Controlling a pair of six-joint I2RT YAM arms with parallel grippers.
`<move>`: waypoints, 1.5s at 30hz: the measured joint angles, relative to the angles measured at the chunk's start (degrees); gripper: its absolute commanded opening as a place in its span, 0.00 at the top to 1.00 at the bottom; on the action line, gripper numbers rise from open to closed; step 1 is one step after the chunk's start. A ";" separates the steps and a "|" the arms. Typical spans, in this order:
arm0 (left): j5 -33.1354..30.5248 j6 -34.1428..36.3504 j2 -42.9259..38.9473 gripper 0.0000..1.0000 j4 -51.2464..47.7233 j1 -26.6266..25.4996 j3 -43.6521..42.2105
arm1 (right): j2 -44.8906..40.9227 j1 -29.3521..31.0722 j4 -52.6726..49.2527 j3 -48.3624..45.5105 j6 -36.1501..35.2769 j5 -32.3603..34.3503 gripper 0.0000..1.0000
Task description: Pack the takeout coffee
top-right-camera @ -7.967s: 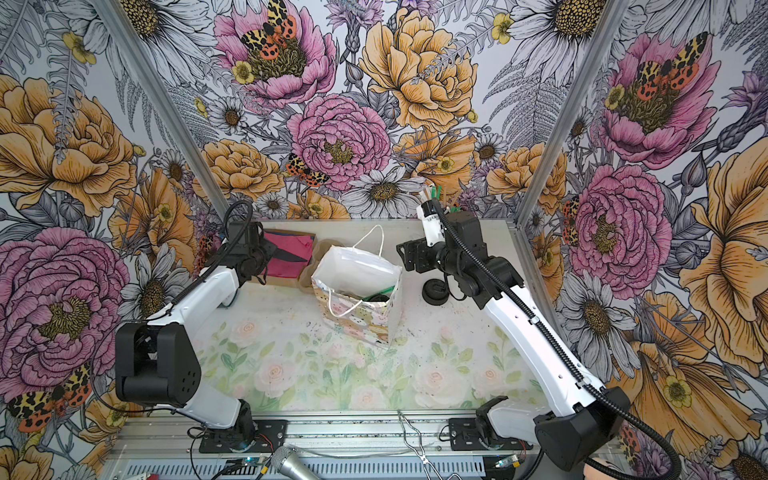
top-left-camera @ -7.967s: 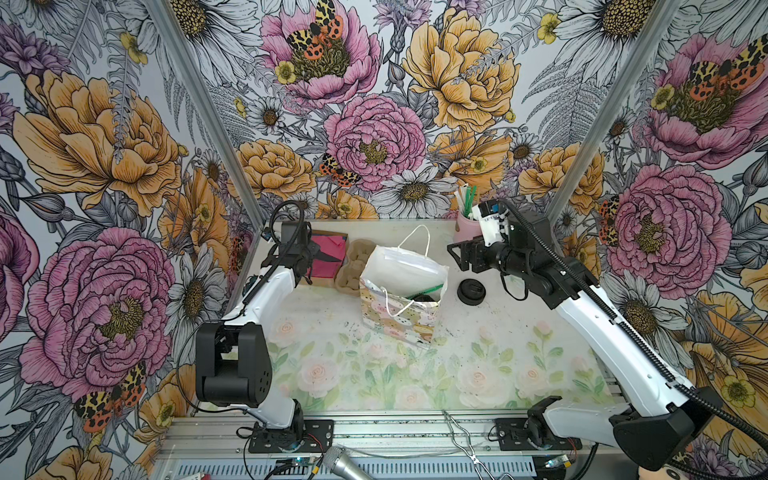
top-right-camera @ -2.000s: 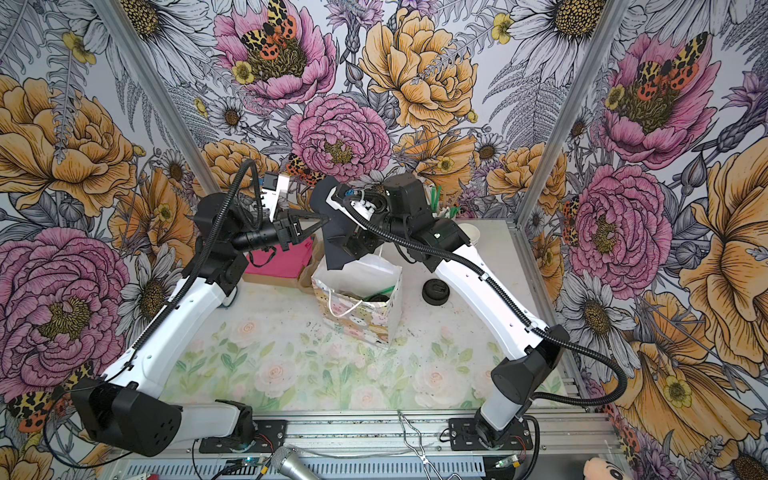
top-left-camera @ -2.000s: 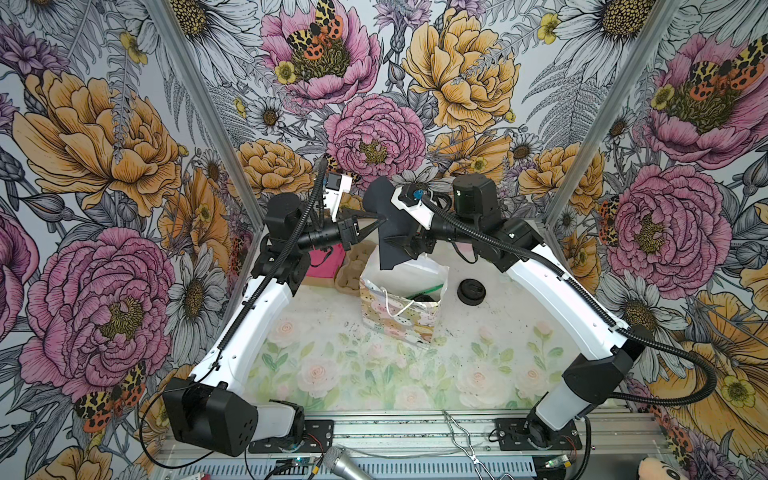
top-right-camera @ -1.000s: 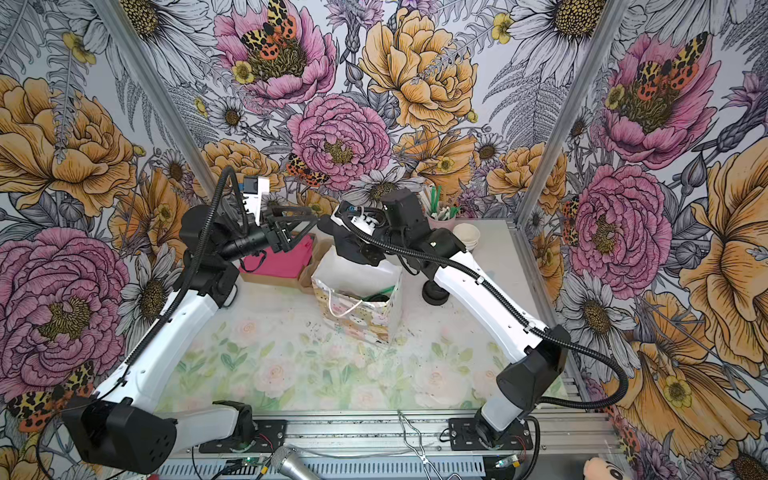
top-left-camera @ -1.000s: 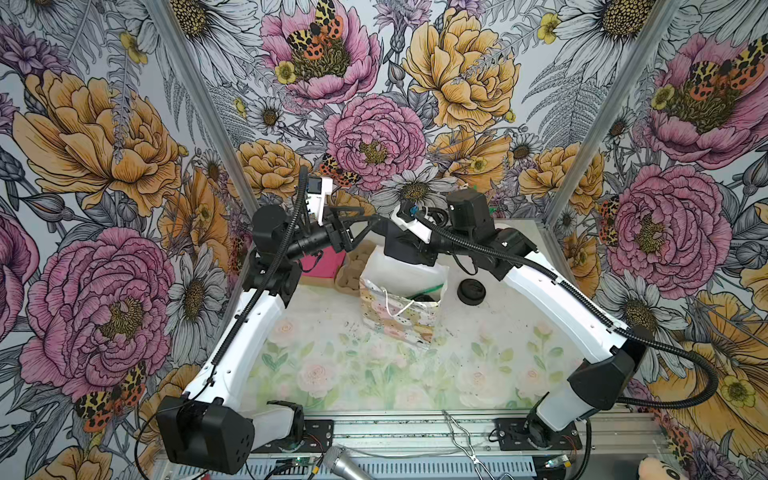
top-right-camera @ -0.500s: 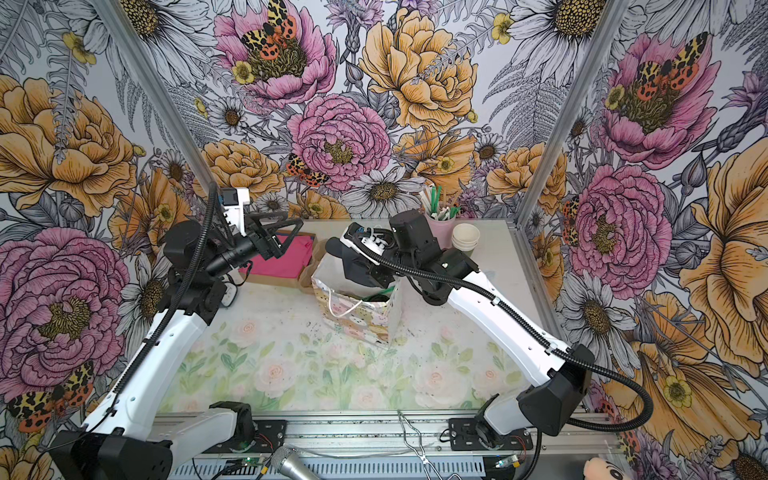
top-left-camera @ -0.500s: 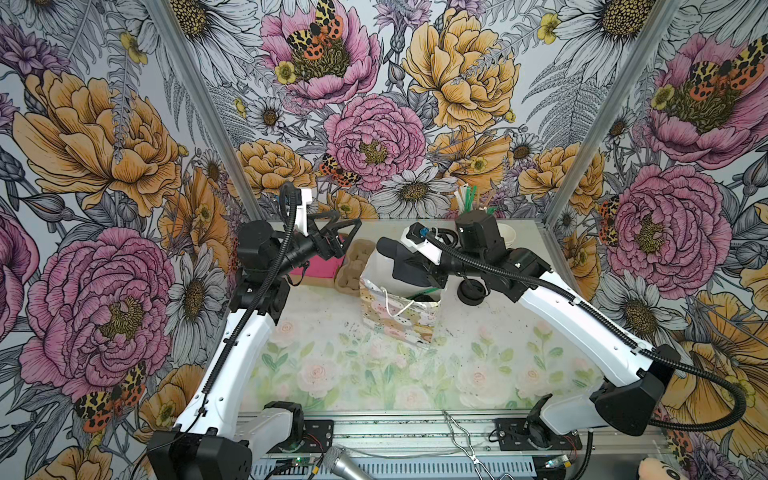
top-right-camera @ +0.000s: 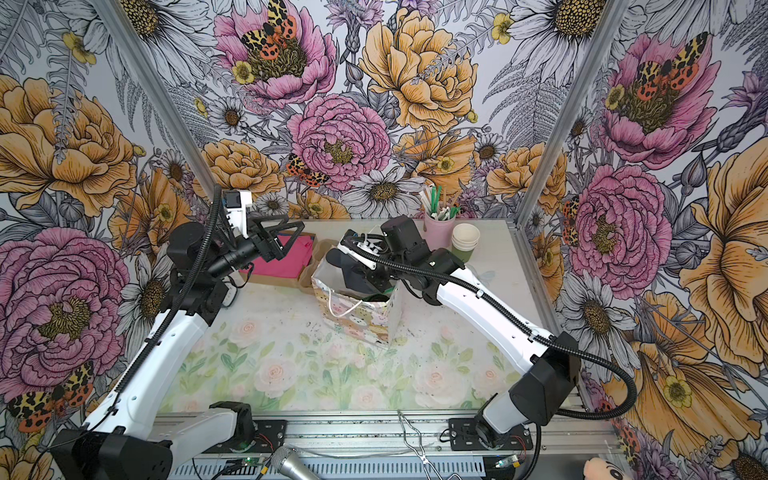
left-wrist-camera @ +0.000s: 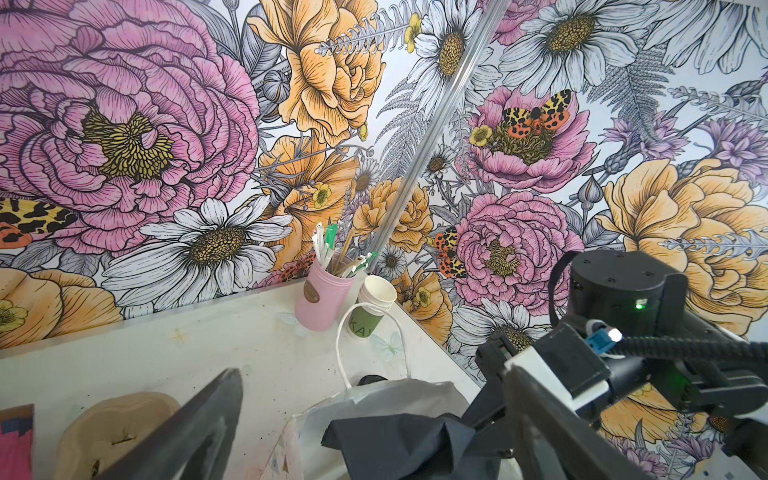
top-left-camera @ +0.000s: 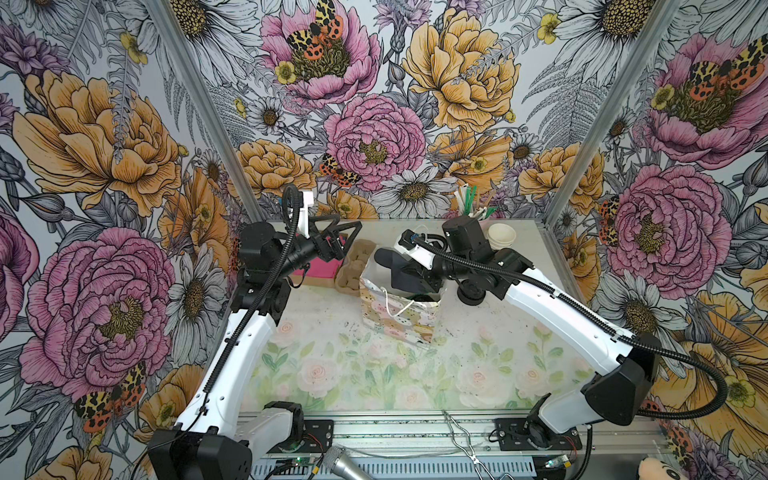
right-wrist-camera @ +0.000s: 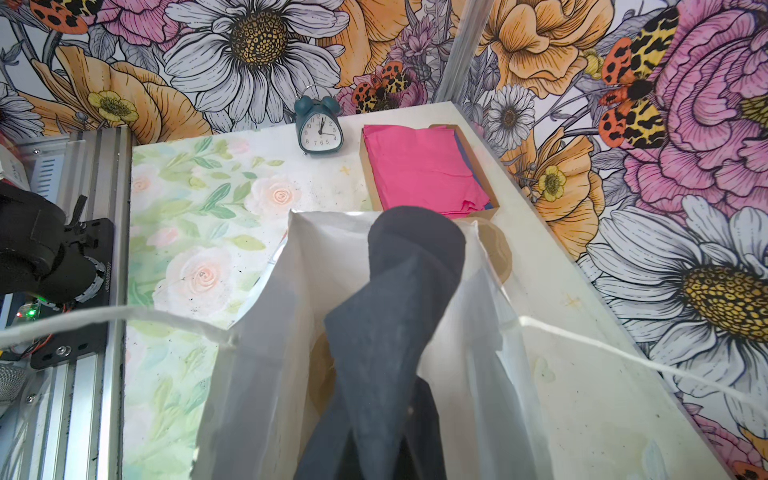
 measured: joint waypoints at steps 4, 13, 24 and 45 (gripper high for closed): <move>0.00 0.07 0.00 0.01 -0.04 -0.02 -0.39 | 0.72 0.00 -0.15 -0.07 0.24 0.00 0.72; -0.37 0.20 0.00 0.01 -0.02 0.00 -0.52 | 0.90 0.31 -0.33 -0.04 0.09 0.33 0.32; -3.69 0.72 0.00 0.01 -0.76 0.00 -1.29 | 0.68 0.48 -0.39 0.50 0.20 2.01 0.24; -56.28 9.33 -7.52 0.01 -5.99 1.51 -16.72 | -29.22 -17.35 24.83 -19.45 18.60 24.70 0.00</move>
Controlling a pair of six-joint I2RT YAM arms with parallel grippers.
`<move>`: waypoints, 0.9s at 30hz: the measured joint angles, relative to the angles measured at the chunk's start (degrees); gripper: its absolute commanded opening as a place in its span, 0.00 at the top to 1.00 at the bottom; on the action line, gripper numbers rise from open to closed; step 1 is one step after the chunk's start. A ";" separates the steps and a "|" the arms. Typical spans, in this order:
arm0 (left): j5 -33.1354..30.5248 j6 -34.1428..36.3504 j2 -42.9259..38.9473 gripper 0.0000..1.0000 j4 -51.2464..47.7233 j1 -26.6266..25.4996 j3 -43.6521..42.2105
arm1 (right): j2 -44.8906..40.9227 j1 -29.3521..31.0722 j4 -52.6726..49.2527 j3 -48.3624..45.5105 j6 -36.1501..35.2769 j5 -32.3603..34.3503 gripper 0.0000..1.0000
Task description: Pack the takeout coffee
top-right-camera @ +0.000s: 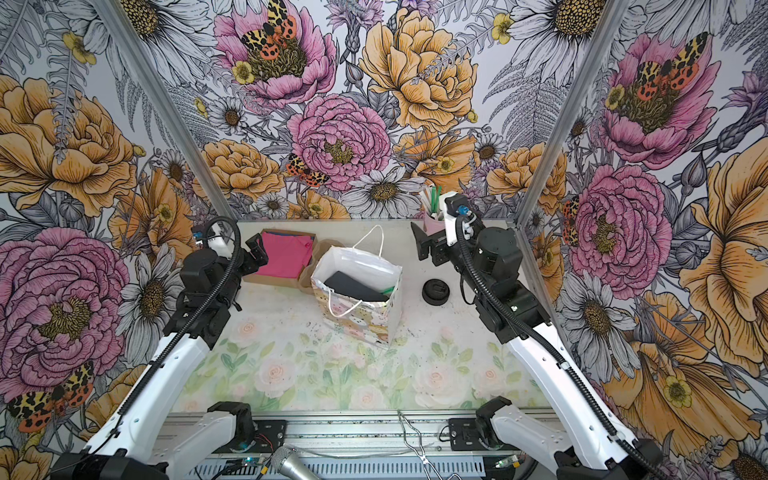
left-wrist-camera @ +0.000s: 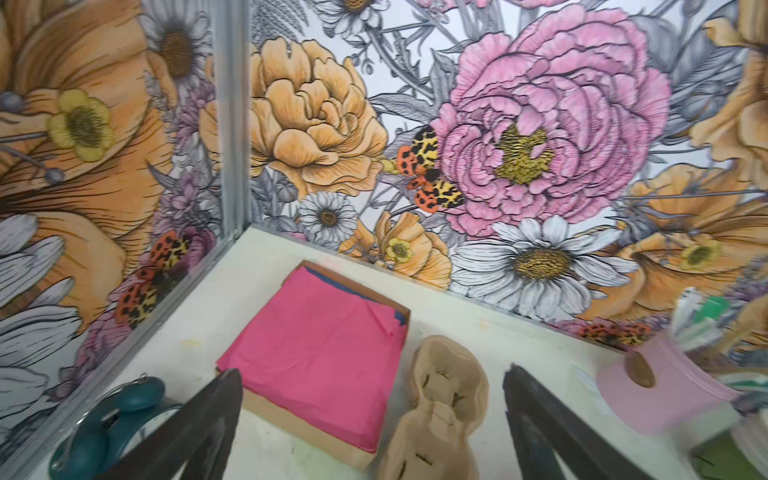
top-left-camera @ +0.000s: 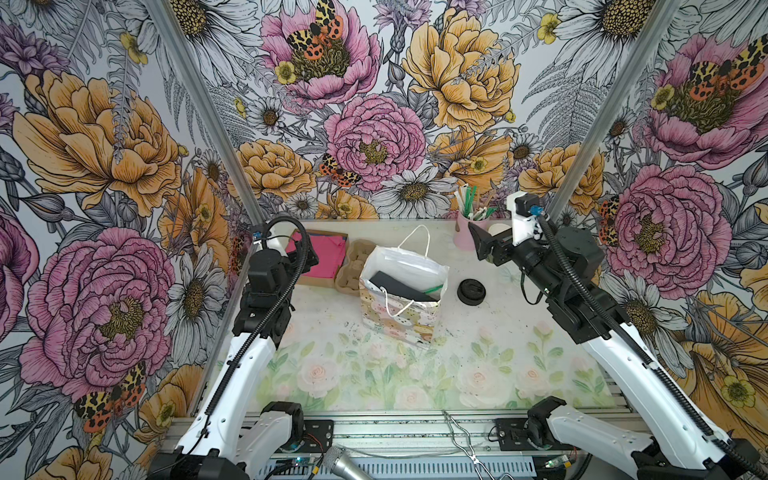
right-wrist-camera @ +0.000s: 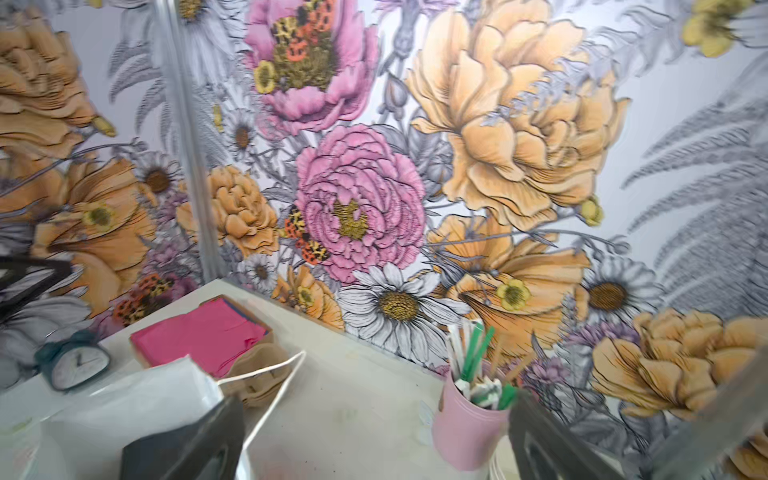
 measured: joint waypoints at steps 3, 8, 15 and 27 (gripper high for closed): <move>-4.26 0.79 0.04 0.01 4.90 0.02 -7.61 | -0.26 -6.03 1.60 -5.77 3.56 4.92 0.00; -7.82 3.74 2.29 0.01 14.84 0.02 -17.79 | 2.95 -14.19 2.64 -13.70 8.92 10.56 0.00; -8.15 9.03 6.45 0.01 32.81 0.92 -26.60 | 6.69 -18.51 9.62 -25.33 11.72 13.40 0.01; -1.66 11.63 20.15 0.01 55.25 4.55 -31.63 | 19.52 -20.22 31.91 -35.91 7.87 13.81 0.00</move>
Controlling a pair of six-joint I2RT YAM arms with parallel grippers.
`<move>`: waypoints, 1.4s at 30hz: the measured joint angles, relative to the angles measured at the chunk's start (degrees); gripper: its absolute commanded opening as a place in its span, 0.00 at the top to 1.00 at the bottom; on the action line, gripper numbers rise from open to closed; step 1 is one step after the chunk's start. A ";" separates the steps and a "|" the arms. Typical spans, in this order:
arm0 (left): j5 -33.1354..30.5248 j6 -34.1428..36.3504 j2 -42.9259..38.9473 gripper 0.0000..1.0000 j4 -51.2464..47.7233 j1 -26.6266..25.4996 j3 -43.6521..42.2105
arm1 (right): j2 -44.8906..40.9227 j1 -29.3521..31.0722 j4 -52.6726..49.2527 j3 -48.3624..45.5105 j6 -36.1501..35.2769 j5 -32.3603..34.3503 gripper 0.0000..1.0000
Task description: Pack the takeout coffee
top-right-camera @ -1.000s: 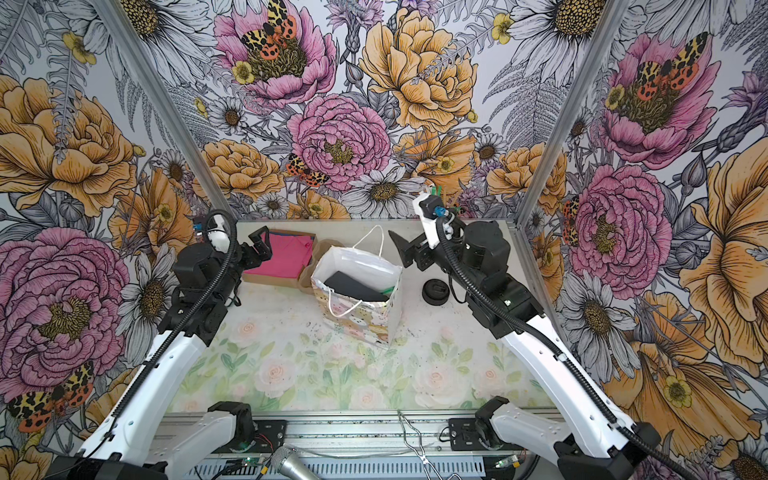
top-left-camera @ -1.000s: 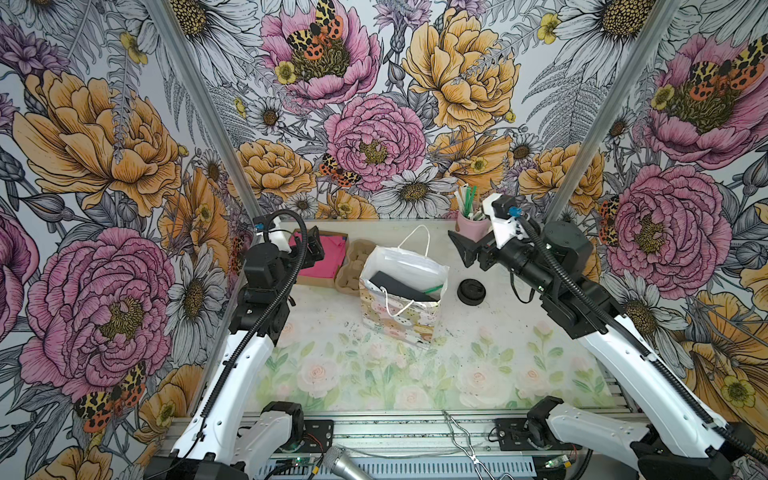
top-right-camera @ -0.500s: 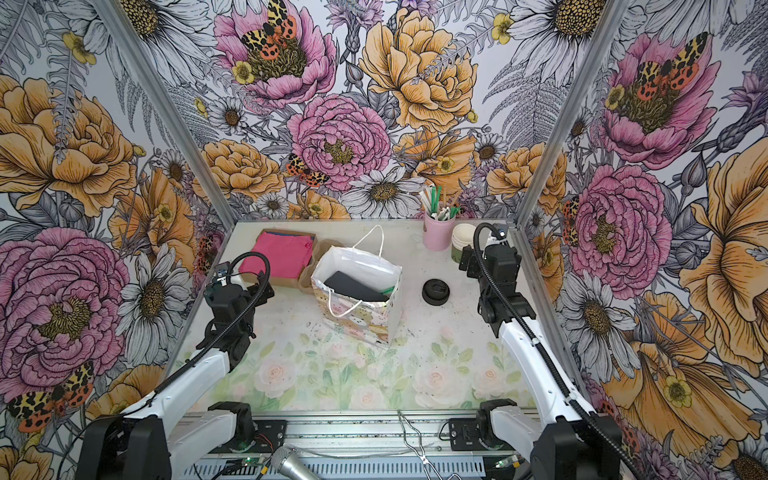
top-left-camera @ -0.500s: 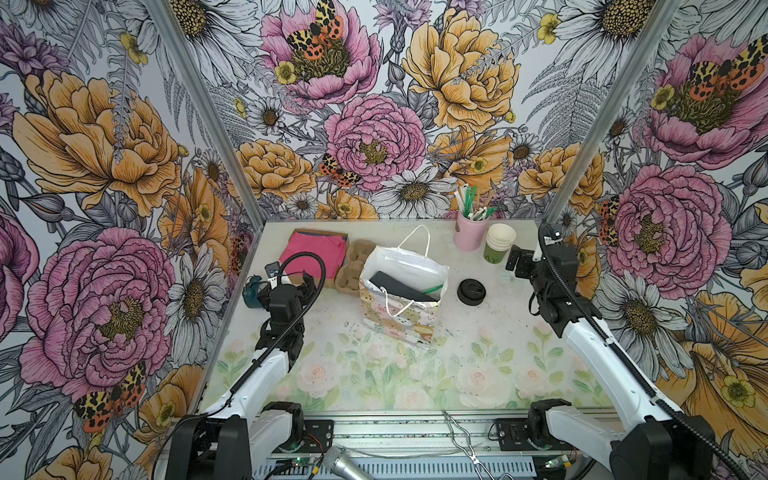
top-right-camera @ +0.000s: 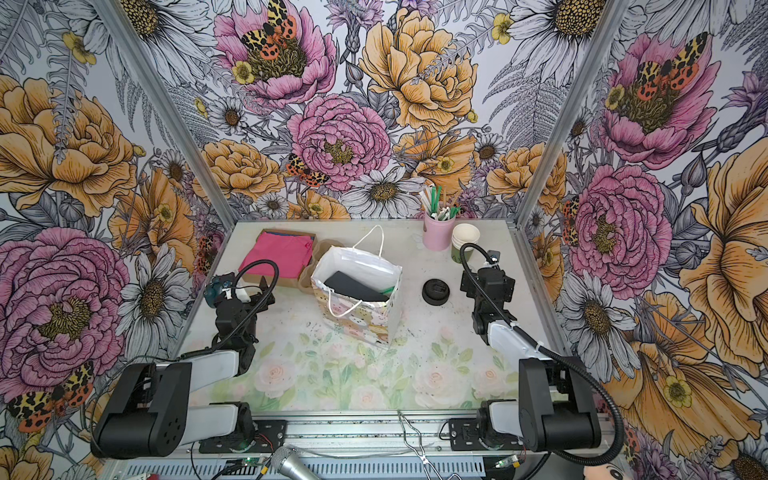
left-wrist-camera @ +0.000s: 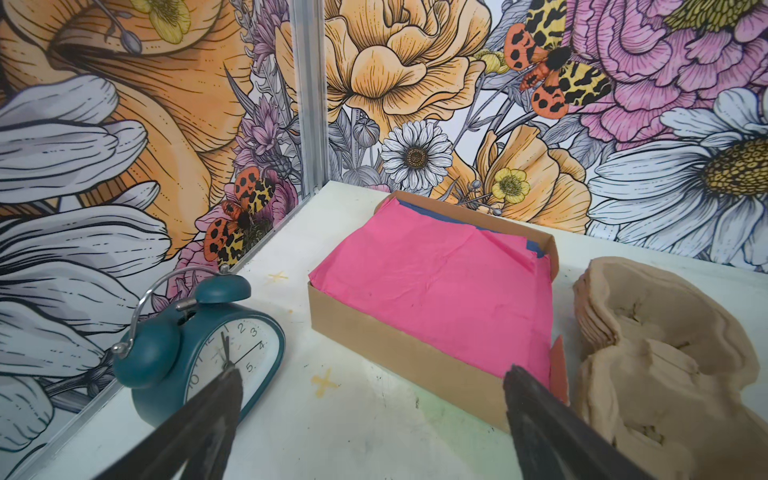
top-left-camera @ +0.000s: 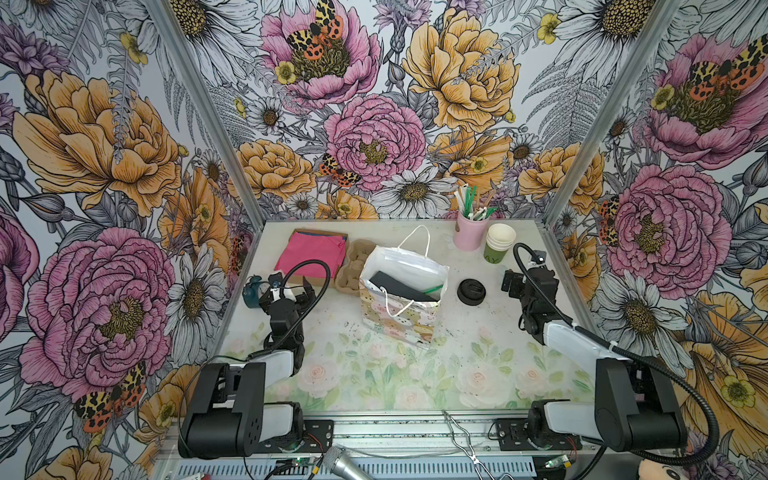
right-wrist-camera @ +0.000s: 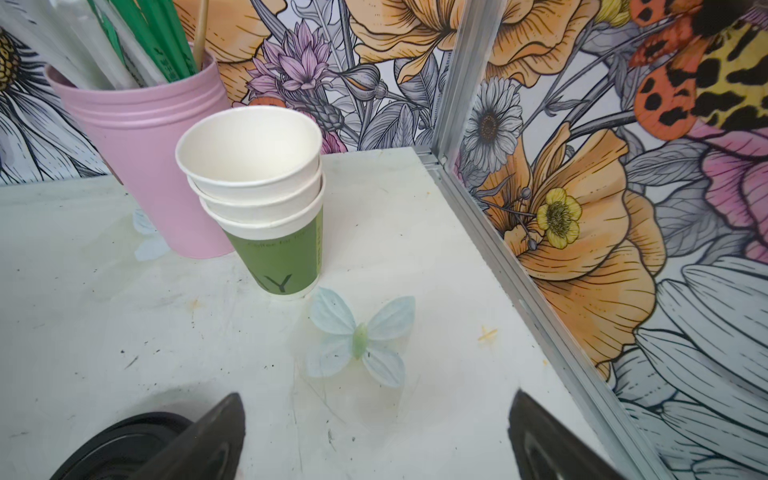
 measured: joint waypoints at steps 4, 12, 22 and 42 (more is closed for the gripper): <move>2.23 0.24 4.46 0.01 5.70 0.20 -0.33 | 4.50 -0.02 6.38 -2.03 -1.44 -1.73 0.00; 5.57 0.76 13.25 0.01 15.56 0.37 -1.53 | 10.10 -0.50 22.56 -9.25 -2.51 -5.18 0.00; 5.31 0.79 13.38 0.01 10.88 0.46 2.58 | 10.49 -1.25 27.41 -9.79 -2.58 -8.11 0.00; 0.37 2.80 13.35 0.01 5.05 -2.49 5.86 | 10.49 -1.25 29.81 -9.84 -1.86 -3.93 0.00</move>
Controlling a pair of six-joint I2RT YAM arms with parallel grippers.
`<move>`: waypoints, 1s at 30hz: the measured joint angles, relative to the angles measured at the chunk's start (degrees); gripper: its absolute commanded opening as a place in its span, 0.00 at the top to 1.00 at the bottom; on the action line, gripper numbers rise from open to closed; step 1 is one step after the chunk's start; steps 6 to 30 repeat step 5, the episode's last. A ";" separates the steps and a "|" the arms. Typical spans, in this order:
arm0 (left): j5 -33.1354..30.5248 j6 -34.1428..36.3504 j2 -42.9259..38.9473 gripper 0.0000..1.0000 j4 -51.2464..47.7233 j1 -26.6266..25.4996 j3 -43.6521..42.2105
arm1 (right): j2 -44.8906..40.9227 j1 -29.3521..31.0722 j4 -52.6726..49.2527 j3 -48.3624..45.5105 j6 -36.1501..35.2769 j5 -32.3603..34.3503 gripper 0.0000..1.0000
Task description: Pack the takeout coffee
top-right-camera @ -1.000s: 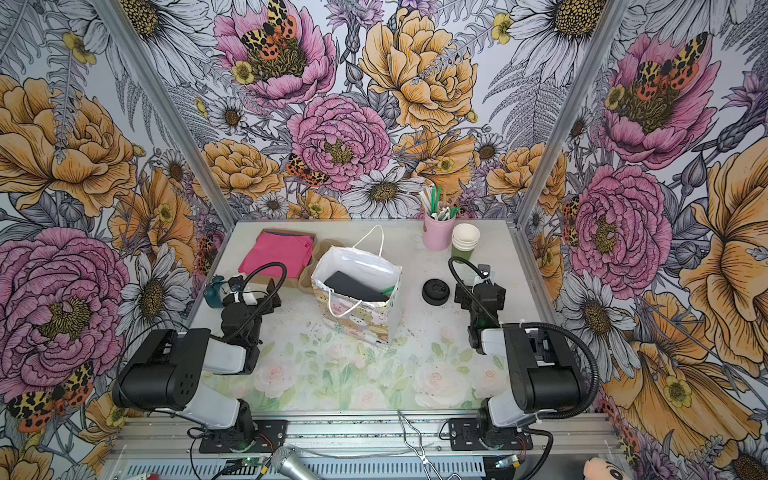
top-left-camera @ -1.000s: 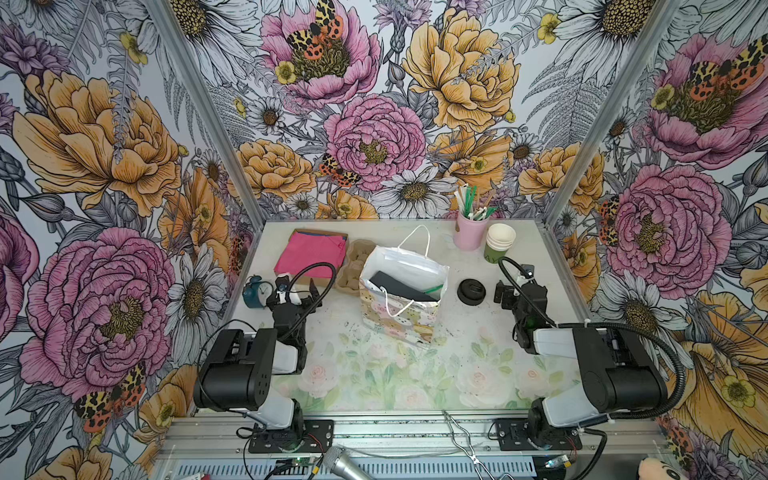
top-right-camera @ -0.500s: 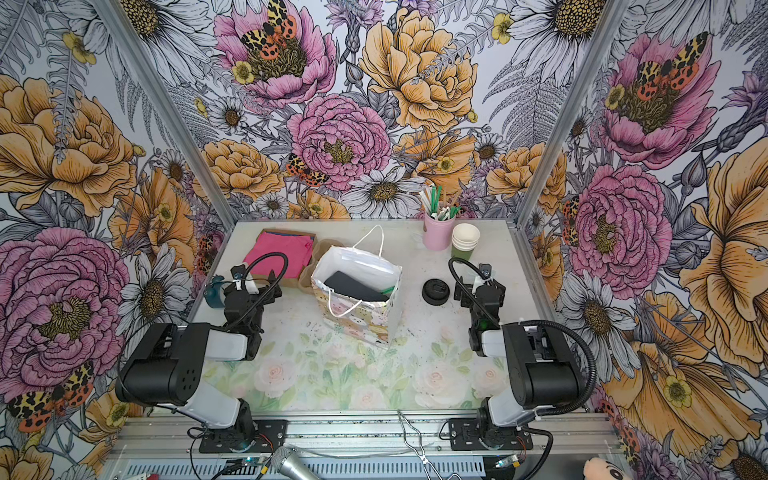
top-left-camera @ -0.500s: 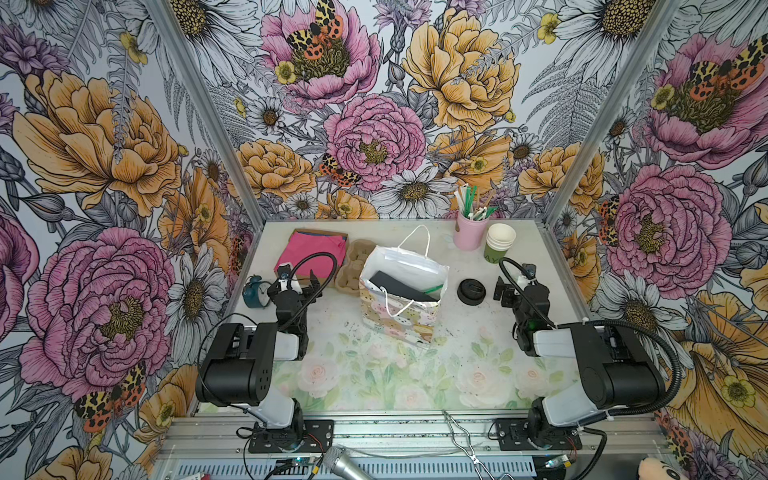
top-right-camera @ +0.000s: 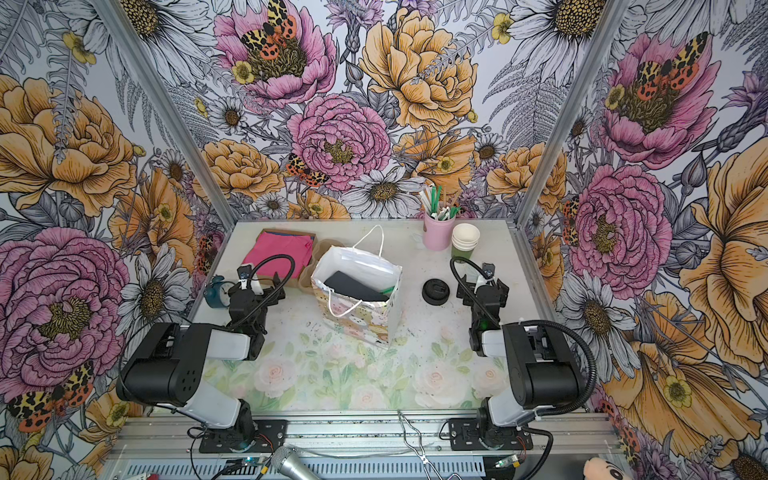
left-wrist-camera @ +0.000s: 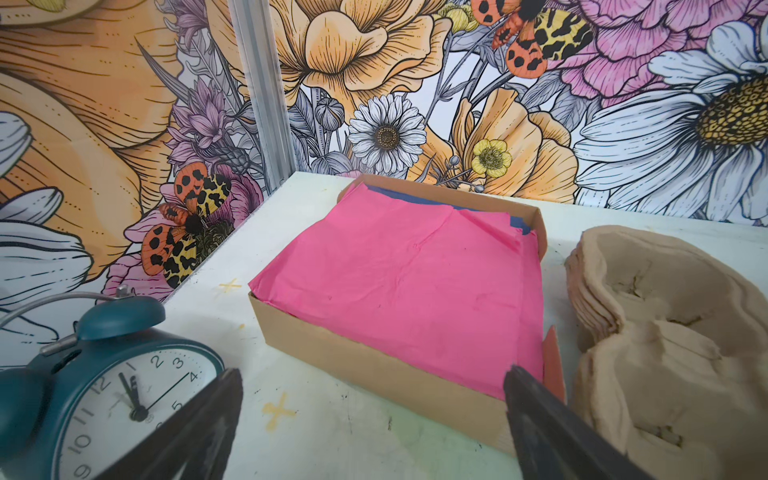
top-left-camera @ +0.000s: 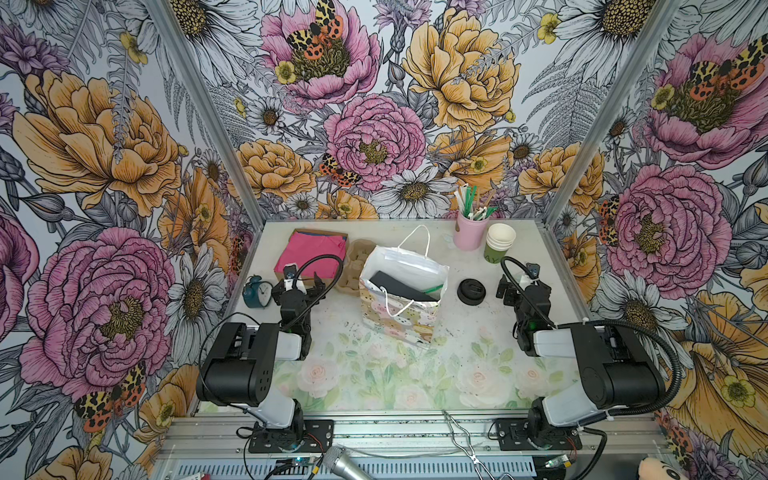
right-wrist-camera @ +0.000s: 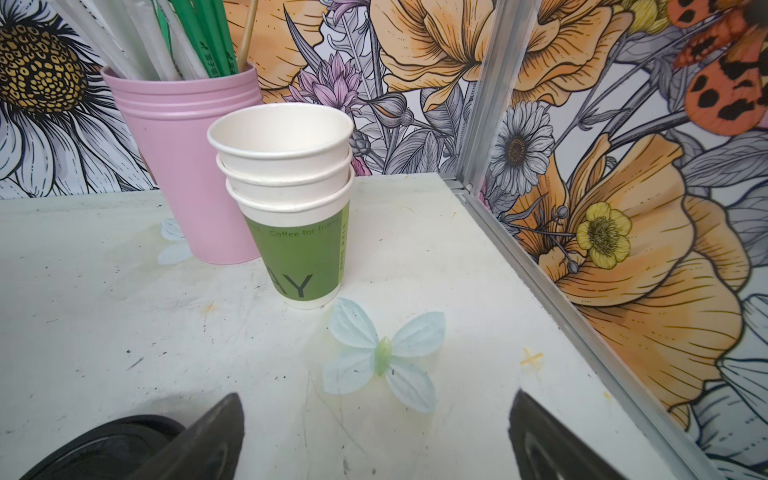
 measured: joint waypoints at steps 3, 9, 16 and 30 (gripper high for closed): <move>0.04 -0.02 0.00 0.01 -0.26 0.17 0.00 | 0.00 0.00 0.00 0.00 0.00 0.00 0.00; 0.04 -0.02 0.00 0.01 -0.68 0.39 0.00 | 0.00 0.00 0.02 0.00 0.00 0.00 0.01; 0.04 -0.02 0.00 0.01 -0.68 0.39 0.00 | 0.00 0.00 0.02 0.00 0.00 0.00 0.01; 0.04 -0.02 0.00 0.01 -0.68 0.39 0.00 | 0.00 0.00 0.02 0.00 0.00 0.00 0.01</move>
